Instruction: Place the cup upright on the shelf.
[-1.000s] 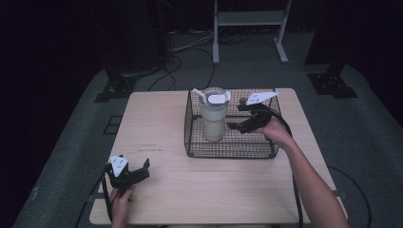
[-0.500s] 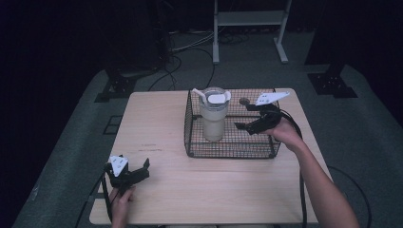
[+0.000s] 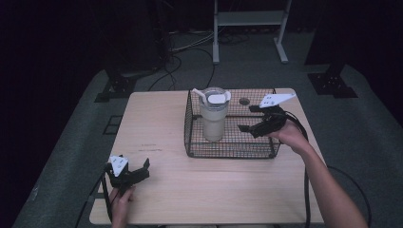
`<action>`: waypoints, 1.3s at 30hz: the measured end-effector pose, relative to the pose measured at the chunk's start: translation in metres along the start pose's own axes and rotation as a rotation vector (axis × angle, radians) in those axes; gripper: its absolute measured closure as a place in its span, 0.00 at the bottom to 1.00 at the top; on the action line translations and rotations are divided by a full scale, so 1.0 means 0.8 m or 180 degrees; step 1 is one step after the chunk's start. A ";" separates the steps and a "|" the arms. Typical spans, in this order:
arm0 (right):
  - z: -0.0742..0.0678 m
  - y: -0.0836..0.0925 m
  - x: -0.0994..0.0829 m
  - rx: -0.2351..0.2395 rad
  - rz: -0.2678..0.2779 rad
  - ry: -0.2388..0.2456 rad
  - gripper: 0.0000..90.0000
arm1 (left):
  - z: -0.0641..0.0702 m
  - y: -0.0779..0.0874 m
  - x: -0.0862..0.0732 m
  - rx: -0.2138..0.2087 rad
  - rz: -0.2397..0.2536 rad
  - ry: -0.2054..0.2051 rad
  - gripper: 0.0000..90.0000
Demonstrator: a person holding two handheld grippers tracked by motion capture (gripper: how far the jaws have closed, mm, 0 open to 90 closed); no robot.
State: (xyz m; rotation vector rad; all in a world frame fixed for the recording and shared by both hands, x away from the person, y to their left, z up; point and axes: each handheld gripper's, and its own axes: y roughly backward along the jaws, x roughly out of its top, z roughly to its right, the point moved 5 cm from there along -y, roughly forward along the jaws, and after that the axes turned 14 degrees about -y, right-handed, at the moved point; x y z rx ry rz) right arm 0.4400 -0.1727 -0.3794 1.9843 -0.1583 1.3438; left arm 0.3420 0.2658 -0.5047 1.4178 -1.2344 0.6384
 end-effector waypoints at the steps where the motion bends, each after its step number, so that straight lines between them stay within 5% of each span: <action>1: -0.001 0.001 0.000 0.0005 -0.0001 0.0011 0.09 | 0.000 0.000 0.000 0.0000 0.0001 0.0000 0.00; 39: -0.040 0.049 -0.058 0.0260 0.0030 0.0039 0.09 | 0.002 0.000 0.000 0.0005 -0.0014 -0.0020 0.00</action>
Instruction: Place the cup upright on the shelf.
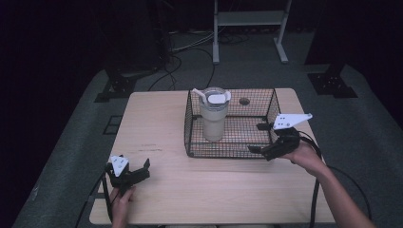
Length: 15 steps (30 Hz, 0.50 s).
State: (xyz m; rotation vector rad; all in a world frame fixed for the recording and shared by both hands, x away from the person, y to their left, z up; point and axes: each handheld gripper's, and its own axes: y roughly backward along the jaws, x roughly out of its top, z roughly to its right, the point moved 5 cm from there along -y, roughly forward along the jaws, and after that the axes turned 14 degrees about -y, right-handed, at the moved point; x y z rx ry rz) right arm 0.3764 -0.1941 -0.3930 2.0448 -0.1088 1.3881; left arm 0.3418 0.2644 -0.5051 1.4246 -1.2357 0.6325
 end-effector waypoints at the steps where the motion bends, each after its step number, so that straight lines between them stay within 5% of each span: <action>1: 0.000 0.001 -0.002 0.0004 -0.0002 -0.0001 0.09 | 0.000 0.000 0.000 0.0000 0.0000 0.0001 0.00; 15: -0.002 0.012 -0.029 0.0019 0.0029 -0.0115 0.09 | 0.000 0.001 0.000 -0.0003 -0.0014 -0.0022 0.00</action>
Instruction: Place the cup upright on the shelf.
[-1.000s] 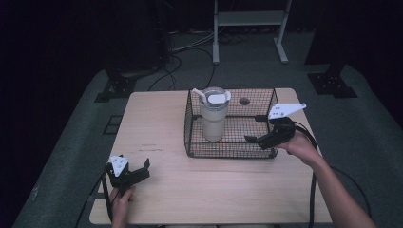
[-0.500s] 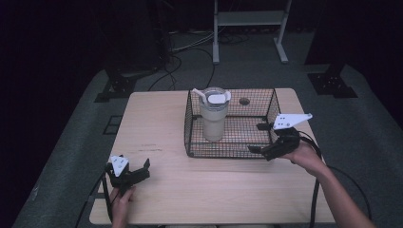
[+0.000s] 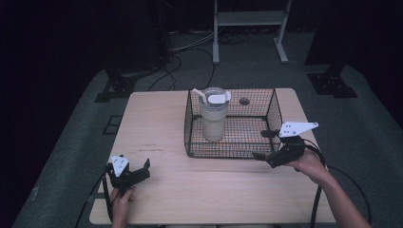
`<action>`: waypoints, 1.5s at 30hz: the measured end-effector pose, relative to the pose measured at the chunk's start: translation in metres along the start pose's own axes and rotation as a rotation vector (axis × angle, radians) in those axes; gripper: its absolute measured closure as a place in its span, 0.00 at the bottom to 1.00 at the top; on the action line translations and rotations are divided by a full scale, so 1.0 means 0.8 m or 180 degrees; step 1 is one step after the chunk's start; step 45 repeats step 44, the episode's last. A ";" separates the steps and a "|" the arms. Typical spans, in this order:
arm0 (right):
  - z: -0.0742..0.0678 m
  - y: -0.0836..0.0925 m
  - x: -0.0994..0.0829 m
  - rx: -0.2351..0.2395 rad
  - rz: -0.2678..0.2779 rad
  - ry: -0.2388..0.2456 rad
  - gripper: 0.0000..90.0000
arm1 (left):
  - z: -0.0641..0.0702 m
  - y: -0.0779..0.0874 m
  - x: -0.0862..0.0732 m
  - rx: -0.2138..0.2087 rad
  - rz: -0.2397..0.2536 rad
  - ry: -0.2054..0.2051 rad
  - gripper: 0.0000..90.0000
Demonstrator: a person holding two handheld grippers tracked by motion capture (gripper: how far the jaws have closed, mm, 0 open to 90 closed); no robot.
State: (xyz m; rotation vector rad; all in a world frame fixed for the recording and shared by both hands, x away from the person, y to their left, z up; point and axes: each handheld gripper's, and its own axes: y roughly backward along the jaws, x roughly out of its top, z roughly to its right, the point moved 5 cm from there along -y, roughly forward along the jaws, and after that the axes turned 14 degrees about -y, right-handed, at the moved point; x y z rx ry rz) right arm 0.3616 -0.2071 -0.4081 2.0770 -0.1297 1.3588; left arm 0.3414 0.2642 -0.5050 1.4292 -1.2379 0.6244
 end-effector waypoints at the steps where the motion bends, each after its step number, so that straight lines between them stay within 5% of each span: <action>1: 0.000 0.001 -0.002 0.0003 0.0008 0.0011 0.09 | 0.000 0.000 0.000 0.0000 0.0001 -0.0001 0.00; 45: -0.008 0.020 -0.099 -0.0050 0.0124 -0.0186 0.09 | 0.001 -0.001 0.000 0.0002 -0.0004 -0.0013 0.00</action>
